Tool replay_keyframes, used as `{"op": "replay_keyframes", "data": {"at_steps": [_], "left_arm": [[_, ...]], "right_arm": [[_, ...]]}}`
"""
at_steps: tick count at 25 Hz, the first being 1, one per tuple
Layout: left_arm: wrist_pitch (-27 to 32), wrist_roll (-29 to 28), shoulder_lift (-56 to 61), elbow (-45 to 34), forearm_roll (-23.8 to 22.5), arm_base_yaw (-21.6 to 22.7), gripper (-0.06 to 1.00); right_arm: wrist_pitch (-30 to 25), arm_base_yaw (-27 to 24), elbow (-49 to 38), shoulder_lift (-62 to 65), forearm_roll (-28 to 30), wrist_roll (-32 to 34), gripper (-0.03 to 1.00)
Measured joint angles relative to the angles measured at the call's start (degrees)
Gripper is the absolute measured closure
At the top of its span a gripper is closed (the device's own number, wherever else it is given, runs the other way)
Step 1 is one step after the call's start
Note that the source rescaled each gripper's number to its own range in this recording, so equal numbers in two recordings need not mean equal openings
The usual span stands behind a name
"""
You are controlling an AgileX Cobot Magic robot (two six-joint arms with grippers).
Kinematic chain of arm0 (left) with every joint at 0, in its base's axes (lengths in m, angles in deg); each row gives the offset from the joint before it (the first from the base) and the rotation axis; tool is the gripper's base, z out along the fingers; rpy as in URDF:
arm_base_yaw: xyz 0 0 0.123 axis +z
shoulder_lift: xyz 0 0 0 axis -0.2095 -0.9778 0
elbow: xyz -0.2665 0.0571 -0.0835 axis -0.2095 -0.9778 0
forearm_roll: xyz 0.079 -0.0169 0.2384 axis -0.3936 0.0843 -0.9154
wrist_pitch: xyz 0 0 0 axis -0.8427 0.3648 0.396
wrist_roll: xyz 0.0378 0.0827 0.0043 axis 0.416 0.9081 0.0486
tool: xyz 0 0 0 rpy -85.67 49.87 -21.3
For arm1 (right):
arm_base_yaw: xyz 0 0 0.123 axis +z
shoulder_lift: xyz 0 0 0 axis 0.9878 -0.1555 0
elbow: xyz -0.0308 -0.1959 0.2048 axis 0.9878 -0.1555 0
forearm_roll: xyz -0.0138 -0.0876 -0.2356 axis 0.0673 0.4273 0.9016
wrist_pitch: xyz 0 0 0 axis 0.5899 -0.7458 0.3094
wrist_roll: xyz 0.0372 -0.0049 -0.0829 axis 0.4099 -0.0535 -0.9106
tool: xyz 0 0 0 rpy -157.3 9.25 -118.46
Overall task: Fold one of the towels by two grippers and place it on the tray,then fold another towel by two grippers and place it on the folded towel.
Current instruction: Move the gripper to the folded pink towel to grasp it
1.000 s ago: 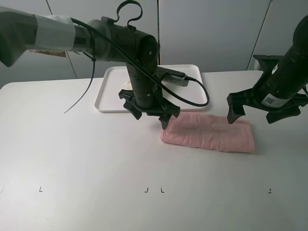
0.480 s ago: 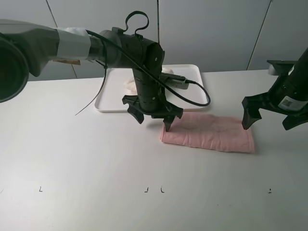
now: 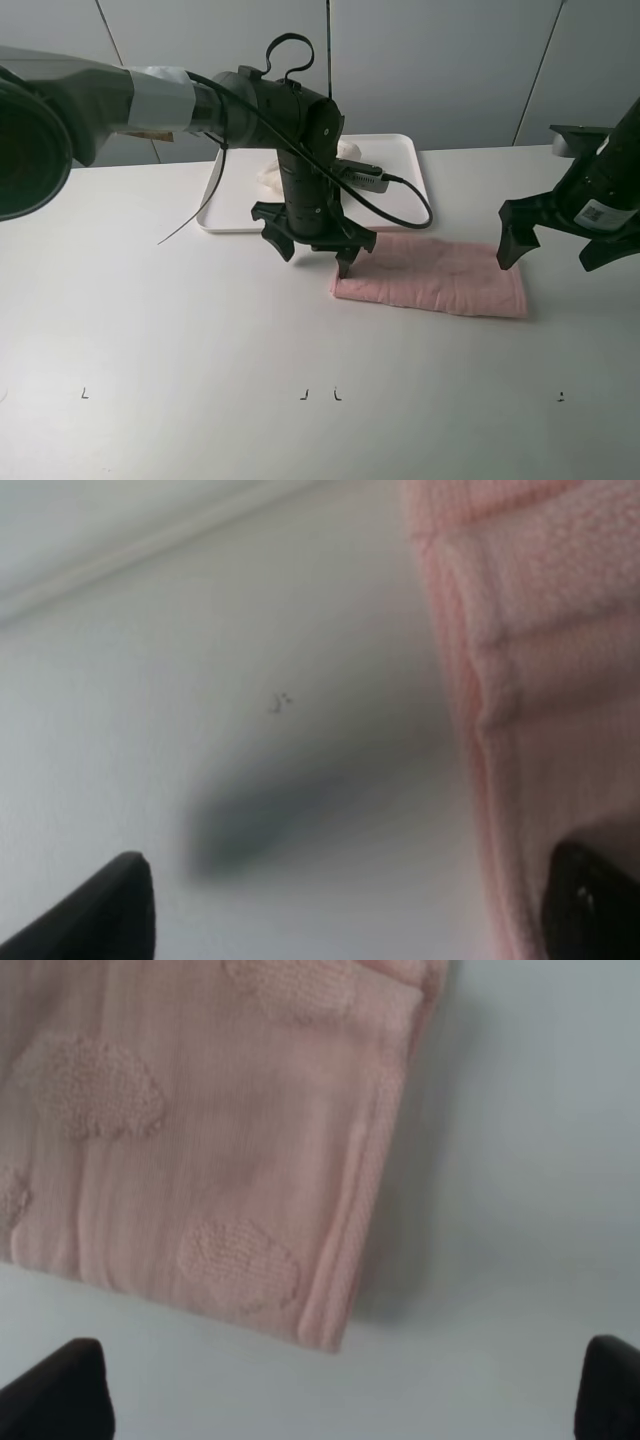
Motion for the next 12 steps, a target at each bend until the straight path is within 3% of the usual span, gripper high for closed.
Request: {"op": "replay_keyframes", "data": {"at_steps": [12], "left_arm": [[0.0,0.11,-0.02,0.0,-0.11,0.0,-0.04]], "right_arm": [[0.77,0.0,0.02,-2.02,-0.12,0.0,-0.03]]}}
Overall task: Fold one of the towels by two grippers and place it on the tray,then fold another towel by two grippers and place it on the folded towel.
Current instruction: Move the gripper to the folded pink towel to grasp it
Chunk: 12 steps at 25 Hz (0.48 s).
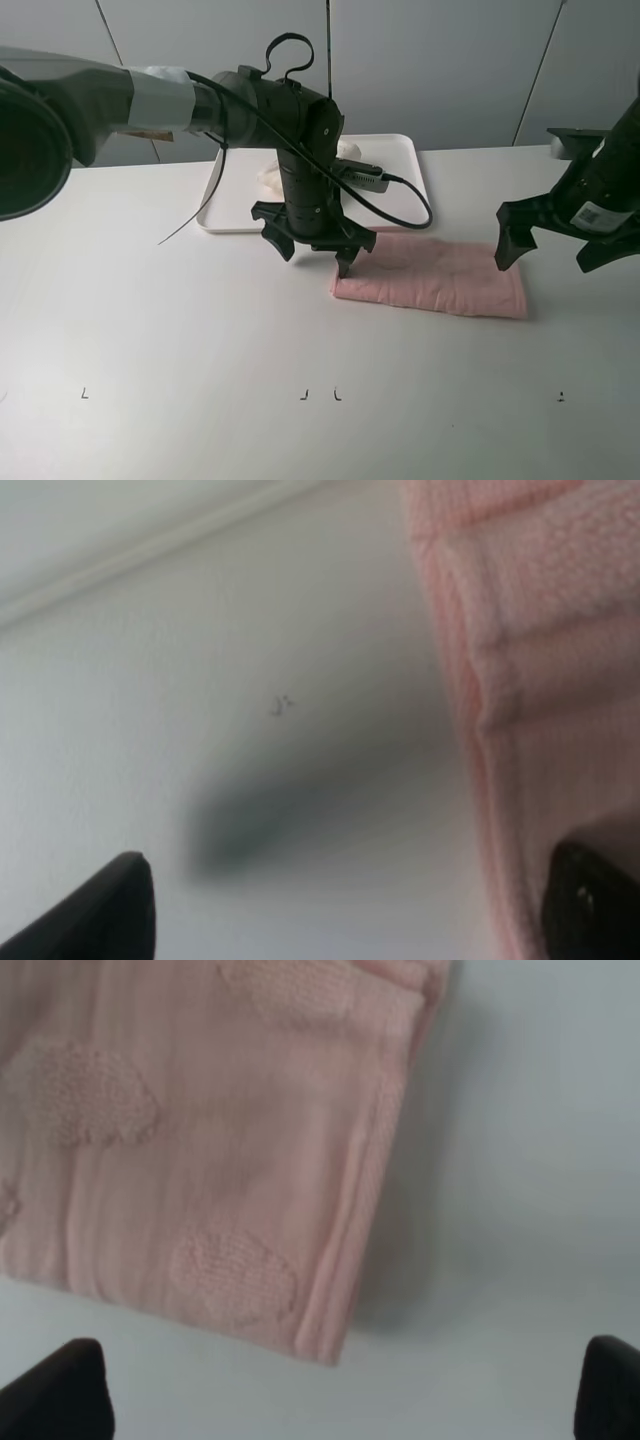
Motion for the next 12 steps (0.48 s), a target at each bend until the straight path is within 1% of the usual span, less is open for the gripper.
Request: {"op": "replay_keyframes", "data": {"at_steps": [3,9,12], "left_arm": [[0.0,0.11,0.0,0.0,-0.1,0.0,-0.04],[0.18,0.23,-0.67,0.11,-0.1,0.0,-0.04],[0.52,0.63,-0.79,0.13,0.04,0.0,-0.04]], "right_arm": [[0.69,0.0,0.0,-2.04,0.0,0.0,-0.03],[5.2,0.0,0.0,-4.17,0.0,0.0,-0.03],[6.12,0.0,0.56,-6.02,0.0,0.0,-0.03]]}}
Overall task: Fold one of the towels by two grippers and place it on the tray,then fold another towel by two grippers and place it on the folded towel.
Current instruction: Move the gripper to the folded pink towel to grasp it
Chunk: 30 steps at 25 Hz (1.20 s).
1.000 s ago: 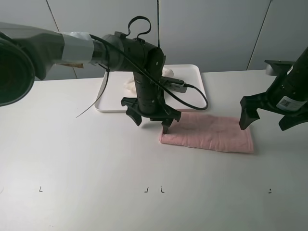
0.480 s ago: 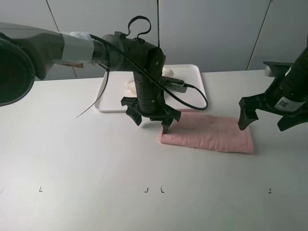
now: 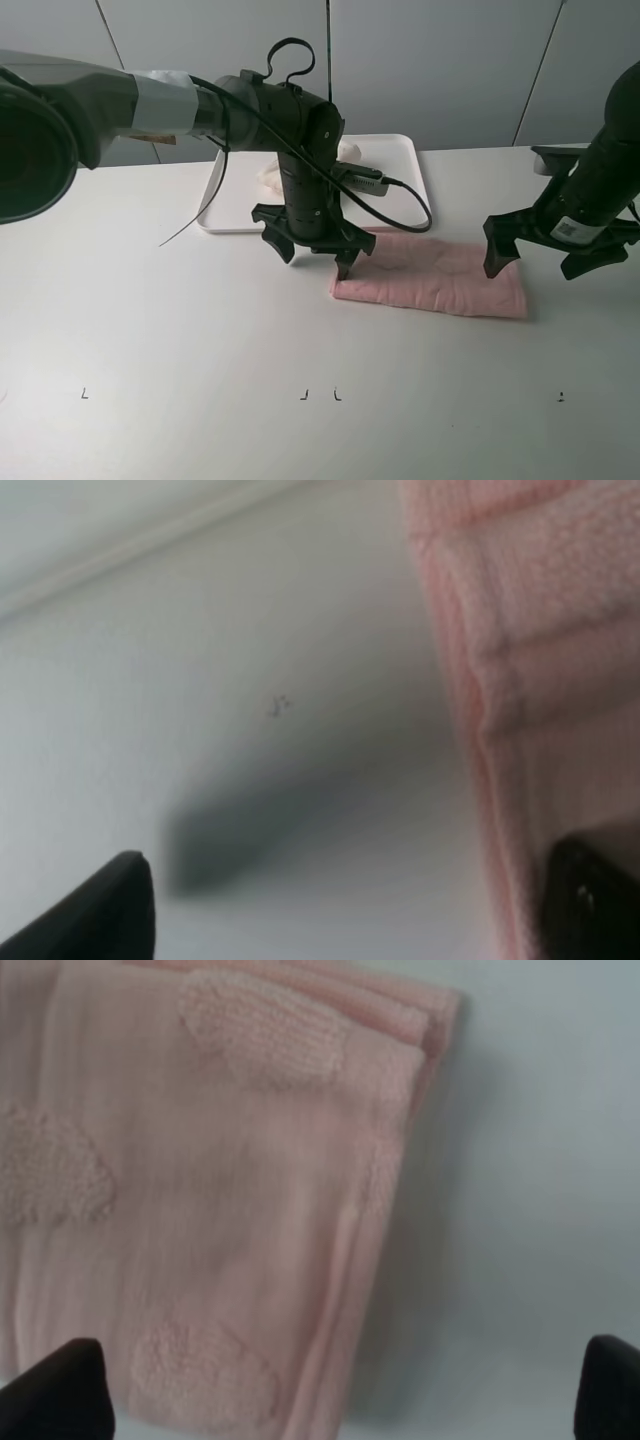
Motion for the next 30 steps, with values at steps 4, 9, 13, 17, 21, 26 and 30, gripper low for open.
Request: {"op": "replay_keyframes", "data": {"at_steps": [4,9,13,17,21,26,30], "left_arm": [[0.22,0.1,-0.11,0.13,0.09,0.0,-0.04],[0.52,0.51,-0.47,0.64,0.2,0.09,-0.04],[0.52,0.51,-0.47,0.64,0.2,0.09,-0.04],[0.54,0.51,-0.47,0.64,0.2,0.09,-0.04],[0.65,0.62,-0.47,0.64,0.2,0.09,-0.04],[0.65,1.23,-0.47,0.64,0.2,0.09,-0.04],[0.65,1.59,-0.47,0.64,0.2,0.09,-0.04]], "right_arm": [[0.26,0.0,1.65,-2.71,0.0,0.0,-0.03],[0.44,0.0,3.28,-5.31,0.0,0.11,-0.03],[1.83,0.0,3.64,-6.24,0.0,0.11,-0.03],[2.33,0.0,3.77,-7.5,0.29,0.11,-0.03],[2.61,0.0,3.81,-8.74,0.38,0.11,-0.03],[2.75,0.0,3.9,-9.86,0.38,0.11,-0.03],[2.74,0.0,4.16,-10.47,0.38,0.11,-0.03]]}}
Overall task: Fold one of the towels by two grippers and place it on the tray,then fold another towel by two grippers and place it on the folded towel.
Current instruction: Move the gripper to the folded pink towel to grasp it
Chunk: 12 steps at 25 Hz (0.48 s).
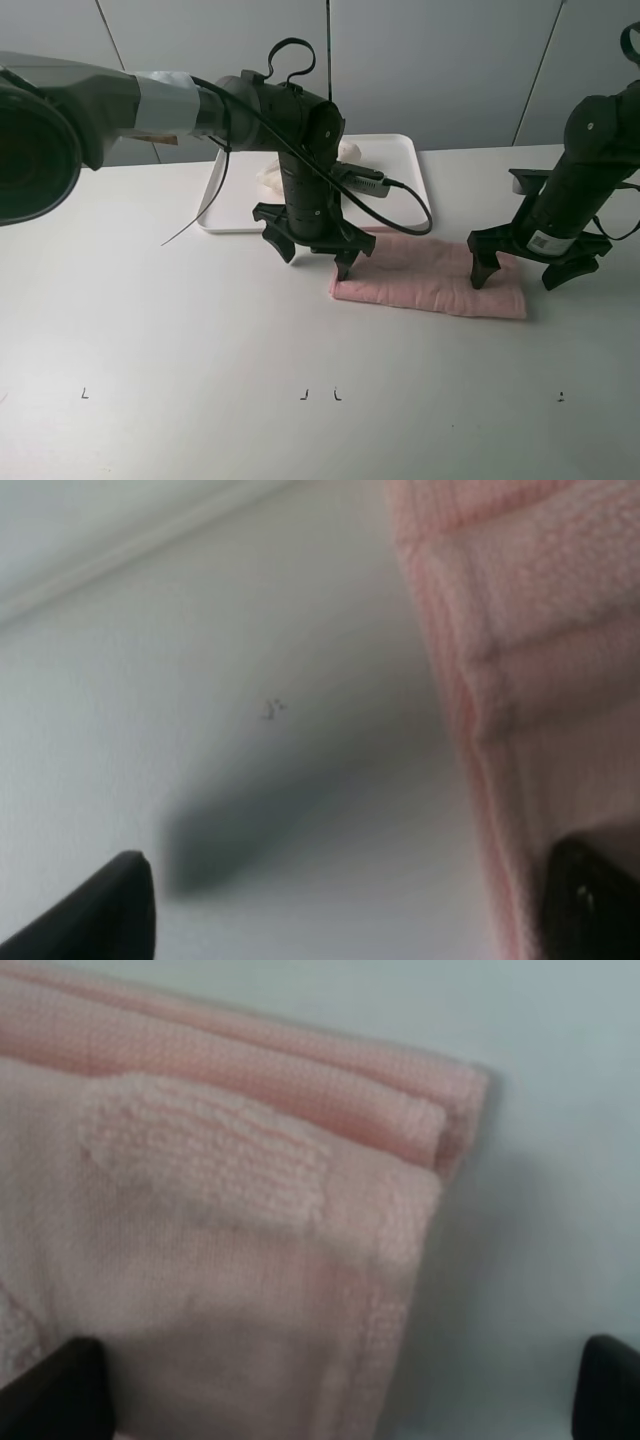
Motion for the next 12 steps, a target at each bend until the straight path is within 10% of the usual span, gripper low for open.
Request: {"op": "replay_keyframes", "data": {"at_steps": [5,12], "left_arm": [[0.0,0.21,0.0,0.0,0.0,0.0,-0.04],[0.0,0.34,-0.03,0.0,0.0,0.0,-0.04]], "right_arm": [[-0.23,0.0,0.35,-0.57,0.0,0.0,0.08],[-0.23,0.0,0.61,-1.04,-3.01,-0.64,0.68]]}}
